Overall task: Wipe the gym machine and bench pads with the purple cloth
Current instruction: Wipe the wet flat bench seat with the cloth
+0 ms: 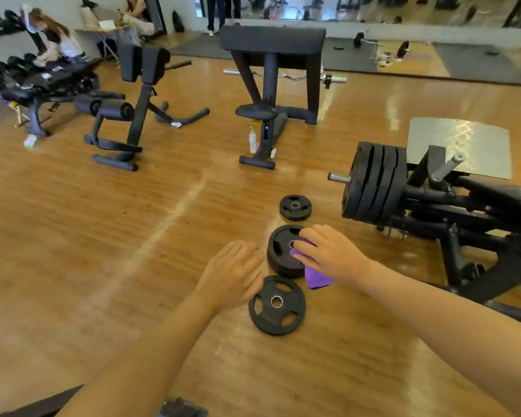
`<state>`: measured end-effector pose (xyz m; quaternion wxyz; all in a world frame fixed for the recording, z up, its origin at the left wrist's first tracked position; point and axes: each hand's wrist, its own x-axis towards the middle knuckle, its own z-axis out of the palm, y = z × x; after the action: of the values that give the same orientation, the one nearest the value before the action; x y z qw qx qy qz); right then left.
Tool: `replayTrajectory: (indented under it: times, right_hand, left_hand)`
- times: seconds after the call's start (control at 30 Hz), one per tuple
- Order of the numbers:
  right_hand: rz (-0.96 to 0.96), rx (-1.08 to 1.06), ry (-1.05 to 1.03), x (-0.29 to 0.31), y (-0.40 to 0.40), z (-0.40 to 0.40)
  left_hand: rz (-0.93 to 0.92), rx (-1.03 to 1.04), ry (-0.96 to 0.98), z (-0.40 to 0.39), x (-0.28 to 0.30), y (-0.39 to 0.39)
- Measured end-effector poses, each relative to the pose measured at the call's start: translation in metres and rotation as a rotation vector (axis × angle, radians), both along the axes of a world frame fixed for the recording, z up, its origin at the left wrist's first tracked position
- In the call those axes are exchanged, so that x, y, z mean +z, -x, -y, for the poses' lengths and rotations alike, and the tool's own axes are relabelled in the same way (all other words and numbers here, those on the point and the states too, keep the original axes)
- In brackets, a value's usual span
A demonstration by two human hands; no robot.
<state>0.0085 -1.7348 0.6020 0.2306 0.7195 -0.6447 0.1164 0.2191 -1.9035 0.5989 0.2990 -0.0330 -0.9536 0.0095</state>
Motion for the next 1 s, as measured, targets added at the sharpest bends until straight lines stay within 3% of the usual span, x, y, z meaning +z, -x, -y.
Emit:
replayTrajectory:
  times: [0.27, 0.67, 1.0]
  right_hand:
    - [-0.013, -0.089, -0.062, -0.01, 0.052, 0.067]
    - [0.048, -0.082, -0.1, -0.006, 0.105, 0.273]
    - [0.007, -0.1, -0.105, -0.013, 0.191, 0.388]
  left_hand:
    - [-0.01, -0.107, -0.062, 0.092, -0.026, 0.072]
    - [0.038, -0.163, -0.068, 0.334, -0.021, 0.156]
    - [0.057, -0.236, -0.062, 0.438, -0.031, 0.248]
